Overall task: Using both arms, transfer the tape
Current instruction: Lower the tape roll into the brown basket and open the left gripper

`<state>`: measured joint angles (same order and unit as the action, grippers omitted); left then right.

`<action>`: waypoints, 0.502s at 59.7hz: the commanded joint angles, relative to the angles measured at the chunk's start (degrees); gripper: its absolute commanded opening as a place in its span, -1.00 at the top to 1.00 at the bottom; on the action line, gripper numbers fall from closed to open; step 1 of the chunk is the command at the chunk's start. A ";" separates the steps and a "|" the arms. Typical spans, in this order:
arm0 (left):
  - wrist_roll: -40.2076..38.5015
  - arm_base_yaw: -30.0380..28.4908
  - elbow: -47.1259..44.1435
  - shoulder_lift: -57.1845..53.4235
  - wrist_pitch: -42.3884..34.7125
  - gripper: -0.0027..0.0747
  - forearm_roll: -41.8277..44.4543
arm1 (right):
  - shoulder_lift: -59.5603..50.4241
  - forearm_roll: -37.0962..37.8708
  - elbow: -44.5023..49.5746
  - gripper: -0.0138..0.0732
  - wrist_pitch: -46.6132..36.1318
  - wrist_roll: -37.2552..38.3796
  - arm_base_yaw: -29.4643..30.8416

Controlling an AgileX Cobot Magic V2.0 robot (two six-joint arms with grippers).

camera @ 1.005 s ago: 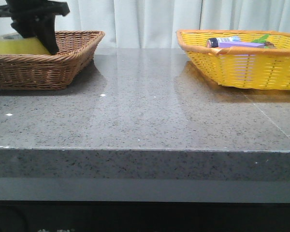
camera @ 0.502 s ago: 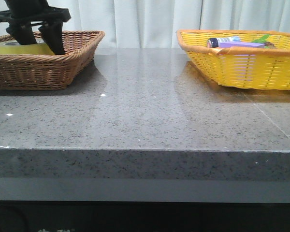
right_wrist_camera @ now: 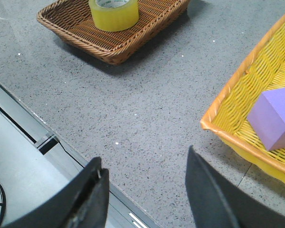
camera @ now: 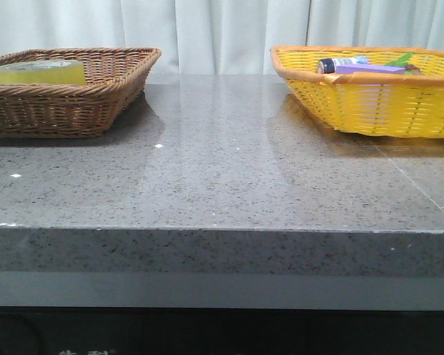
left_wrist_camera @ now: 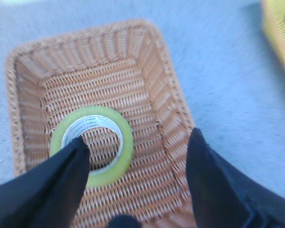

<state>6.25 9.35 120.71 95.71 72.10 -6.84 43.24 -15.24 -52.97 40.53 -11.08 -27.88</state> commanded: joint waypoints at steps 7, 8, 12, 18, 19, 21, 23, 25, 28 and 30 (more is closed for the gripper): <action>-0.66 0.31 -12.37 -17.20 -3.61 -0.15 -1.13 | -0.32 -0.91 -1.27 -0.24 -3.72 -0.07 0.01; -0.66 0.31 -14.38 -19.15 -4.65 -0.15 -1.13 | -0.32 -0.91 -1.27 -0.24 -3.72 -0.07 0.01; -0.66 0.31 -20.70 -25.10 -7.54 -0.15 -1.13 | -0.32 -0.91 -1.27 -0.24 -3.72 -0.07 0.01; -0.66 0.31 -31.53 -34.39 -11.78 -0.15 -1.13 | -0.32 -0.91 -1.27 -0.24 -3.72 -0.07 0.01; -0.66 0.31 -32.95 -35.69 -12.36 -0.15 -1.13 | -0.32 -0.91 -1.27 -0.24 -3.72 -0.07 0.01; -0.66 0.31 -36.43 -38.92 -13.70 -0.15 -1.13 | -0.32 -0.91 -1.27 -0.24 -3.72 -0.07 0.01; -0.66 0.31 -39.78 -42.09 -14.86 -0.15 -1.13 | -0.32 -0.91 -1.27 -0.24 -3.72 -0.07 0.01; -0.66 0.31 -42.42 -45.16 -15.70 -0.15 -1.13 | -0.32 -0.91 -1.27 -0.24 -3.72 -0.07 0.01; -0.66 0.31 -46.70 -49.06 -17.24 -0.15 -1.13 | -0.32 -0.91 -1.27 -0.24 -3.72 -0.07 0.01; -0.66 0.31 -49.45 -51.66 -18.44 -0.15 -1.13 | -0.32 -0.91 -1.27 -0.24 -3.72 -0.07 0.01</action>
<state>6.12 9.35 74.83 49.58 60.57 -7.04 43.24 -15.24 -52.97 40.53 -11.08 -27.88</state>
